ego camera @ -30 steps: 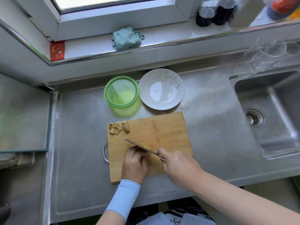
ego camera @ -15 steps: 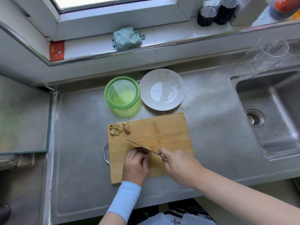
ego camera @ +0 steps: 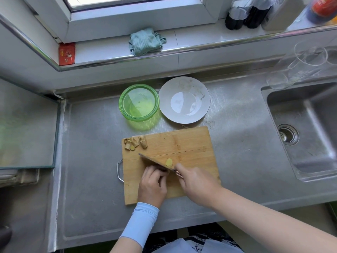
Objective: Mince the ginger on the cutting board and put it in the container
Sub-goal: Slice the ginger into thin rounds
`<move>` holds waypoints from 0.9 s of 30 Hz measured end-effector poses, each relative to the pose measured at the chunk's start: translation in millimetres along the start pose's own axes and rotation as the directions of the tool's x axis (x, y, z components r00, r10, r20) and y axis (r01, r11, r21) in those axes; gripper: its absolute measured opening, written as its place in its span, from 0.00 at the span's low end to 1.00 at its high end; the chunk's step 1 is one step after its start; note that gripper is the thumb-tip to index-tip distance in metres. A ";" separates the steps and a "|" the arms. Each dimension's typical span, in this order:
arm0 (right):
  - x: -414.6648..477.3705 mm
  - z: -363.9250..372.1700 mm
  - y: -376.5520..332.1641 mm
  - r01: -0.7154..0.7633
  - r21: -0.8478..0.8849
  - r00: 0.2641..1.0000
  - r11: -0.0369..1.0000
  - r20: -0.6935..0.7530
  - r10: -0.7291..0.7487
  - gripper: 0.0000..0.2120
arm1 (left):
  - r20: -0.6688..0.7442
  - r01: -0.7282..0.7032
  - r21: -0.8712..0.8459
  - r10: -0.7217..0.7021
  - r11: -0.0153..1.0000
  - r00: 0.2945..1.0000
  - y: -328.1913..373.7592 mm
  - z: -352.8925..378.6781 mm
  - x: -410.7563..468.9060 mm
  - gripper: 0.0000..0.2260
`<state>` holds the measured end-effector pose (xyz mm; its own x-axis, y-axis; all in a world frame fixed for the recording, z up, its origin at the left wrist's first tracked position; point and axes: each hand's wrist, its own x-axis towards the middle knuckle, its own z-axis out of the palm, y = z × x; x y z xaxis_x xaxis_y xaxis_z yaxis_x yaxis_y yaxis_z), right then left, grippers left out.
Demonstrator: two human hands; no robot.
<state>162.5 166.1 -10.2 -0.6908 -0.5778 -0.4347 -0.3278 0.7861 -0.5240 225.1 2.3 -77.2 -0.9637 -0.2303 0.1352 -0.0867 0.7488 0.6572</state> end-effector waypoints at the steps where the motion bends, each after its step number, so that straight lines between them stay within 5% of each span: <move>1: -5.3 0.3 1.3 -0.002 0.010 1.000 1.000 -0.013 0.002 0.08 | -0.005 0.003 0.002 -0.003 1.000 1.000 -0.1 0.3 0.1 0.10; 27: -27.5 -8.4 11.9 -0.026 -0.061 0.999 0.998 0.027 0.028 0.04 | -0.007 0.015 0.011 -0.015 1.000 1.000 -1.2 1.0 -0.7 0.11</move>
<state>172.1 193.2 1.7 -0.6818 -0.5615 -0.4690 -0.3480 0.8128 -0.4671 225.7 2.2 -78.8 -0.9605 -0.2459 0.1305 -0.1040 0.7518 0.6511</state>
